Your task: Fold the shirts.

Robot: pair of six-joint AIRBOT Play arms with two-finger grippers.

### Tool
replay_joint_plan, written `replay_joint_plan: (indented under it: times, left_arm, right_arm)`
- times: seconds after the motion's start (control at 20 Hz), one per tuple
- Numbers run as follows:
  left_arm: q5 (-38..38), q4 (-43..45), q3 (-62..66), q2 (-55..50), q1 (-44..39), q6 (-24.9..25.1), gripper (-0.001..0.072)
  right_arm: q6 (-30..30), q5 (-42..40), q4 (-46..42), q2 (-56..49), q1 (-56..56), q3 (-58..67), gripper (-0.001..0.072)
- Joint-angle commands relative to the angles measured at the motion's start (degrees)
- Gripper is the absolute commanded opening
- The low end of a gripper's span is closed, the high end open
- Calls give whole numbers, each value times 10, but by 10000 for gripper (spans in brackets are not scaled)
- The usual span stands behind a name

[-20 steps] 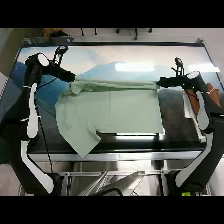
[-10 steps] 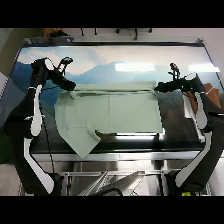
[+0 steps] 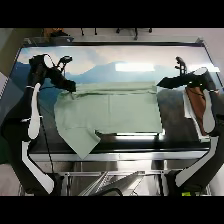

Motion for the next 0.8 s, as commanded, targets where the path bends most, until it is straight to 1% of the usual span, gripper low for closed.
replay_joint_plan:
  times: [0.0, 0.05, 0.15, 0.25, 0.4, 0.45, 0.55, 0.65, 0.75]
  left_arm:
    - [-107, -41, -48, 57, 53, -92, 547]
    - [-128, -72, -113, 94, 78, -112, 547]
    - [-114, -99, -281, 186, 118, -126, 547]
    - [-52, -103, -474, 296, 148, -132, 547]
    - [38, -110, -708, 433, 179, -133, 548]
    - [63, -130, -763, 464, 186, -132, 547]
    - [119, -195, -857, 504, 194, -108, 547]
    - [175, -261, -913, 523, 194, -75, 547]
    - [229, -299, -944, 523, 191, -58, 547]
  right_arm:
    - [40, 96, -14, 55, -49, -5, 334]
    - [45, 120, -14, 66, -69, -17, 334]
    - [50, 160, -14, 84, -108, -55, 334]
    - [51, 180, -14, 103, -148, -111, 334]
    - [44, 163, -12, 132, -183, -203, 334]
    - [35, 157, -14, 140, -186, -229, 333]
    - [32, 146, -23, 146, -186, -271, 334]
    - [26, 137, -23, 146, -184, -305, 335]
    - [19, 121, -23, 146, -183, -344, 340]
